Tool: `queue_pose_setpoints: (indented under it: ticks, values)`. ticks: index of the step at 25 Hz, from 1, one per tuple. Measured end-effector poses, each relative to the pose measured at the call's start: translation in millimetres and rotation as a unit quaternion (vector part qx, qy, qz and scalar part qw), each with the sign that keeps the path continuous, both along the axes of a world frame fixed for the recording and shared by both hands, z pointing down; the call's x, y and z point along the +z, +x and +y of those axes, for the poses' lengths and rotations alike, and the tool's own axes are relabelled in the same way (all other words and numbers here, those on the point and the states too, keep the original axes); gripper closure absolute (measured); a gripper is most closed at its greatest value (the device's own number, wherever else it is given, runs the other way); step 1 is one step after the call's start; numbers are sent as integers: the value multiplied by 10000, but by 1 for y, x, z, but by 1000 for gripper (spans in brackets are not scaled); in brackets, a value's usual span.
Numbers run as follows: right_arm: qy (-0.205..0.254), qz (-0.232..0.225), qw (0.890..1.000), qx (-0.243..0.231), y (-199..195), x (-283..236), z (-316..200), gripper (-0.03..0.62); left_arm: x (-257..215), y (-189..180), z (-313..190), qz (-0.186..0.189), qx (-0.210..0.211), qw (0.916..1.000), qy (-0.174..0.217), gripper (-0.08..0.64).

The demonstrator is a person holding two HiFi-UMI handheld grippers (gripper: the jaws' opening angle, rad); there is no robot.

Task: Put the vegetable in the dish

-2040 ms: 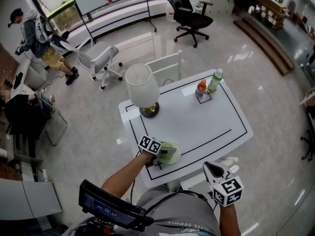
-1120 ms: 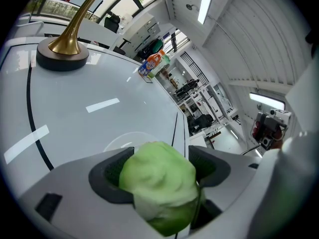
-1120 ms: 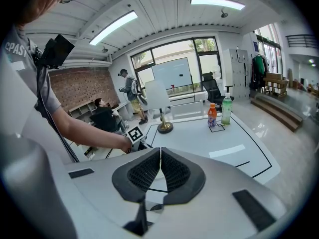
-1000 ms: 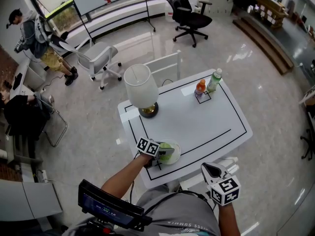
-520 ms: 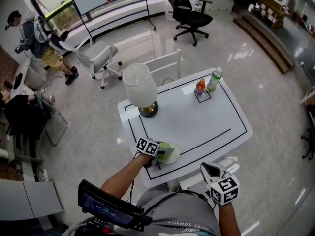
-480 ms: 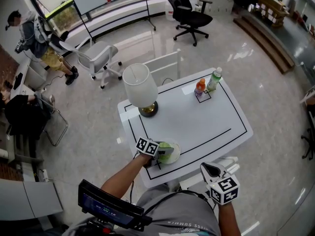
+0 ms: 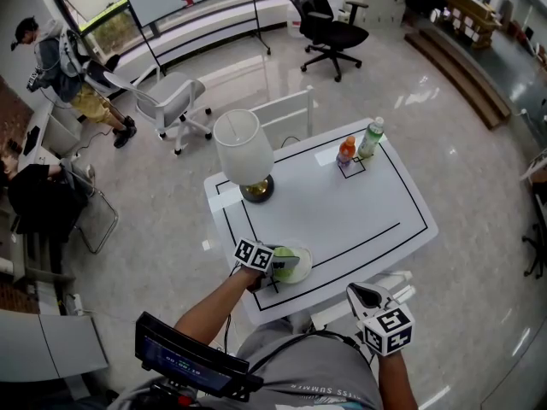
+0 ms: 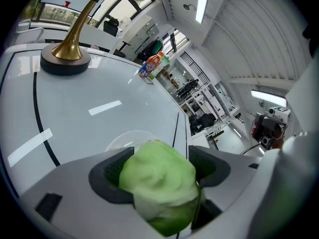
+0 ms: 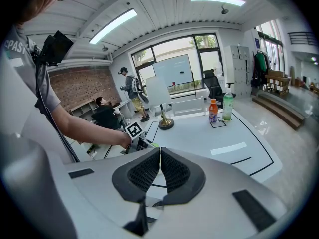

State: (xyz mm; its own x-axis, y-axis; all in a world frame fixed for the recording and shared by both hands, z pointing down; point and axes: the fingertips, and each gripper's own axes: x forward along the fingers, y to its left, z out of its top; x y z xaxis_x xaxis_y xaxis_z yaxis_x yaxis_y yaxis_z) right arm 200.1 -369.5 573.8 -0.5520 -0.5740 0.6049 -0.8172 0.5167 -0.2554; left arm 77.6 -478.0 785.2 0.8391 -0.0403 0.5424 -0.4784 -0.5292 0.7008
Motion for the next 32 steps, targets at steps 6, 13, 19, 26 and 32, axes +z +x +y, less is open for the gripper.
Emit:
queue_pose_setpoints:
  ticks: [6,13,19,26,32]
  values:
    - [-11,8,10000,15,0,1,4,584,-1,-4,2,-39,-21,10000,50,230]
    - [-29,17,10000,7,-1,5,5,584,1,-8,1,-33,-70,9999,67,230]
    - [-59,25,10000,10,-4,8,7,584,0,-8,2,-49,-31,9999,110,230]
    - [-99,13,9999,-14,-10,10,7,583,-2,-5,2,42,57,9999,132,230]
    - [-153,0,9999,11,-10,17,5,583,2,-13,-3,113,-121,9998,92,220]
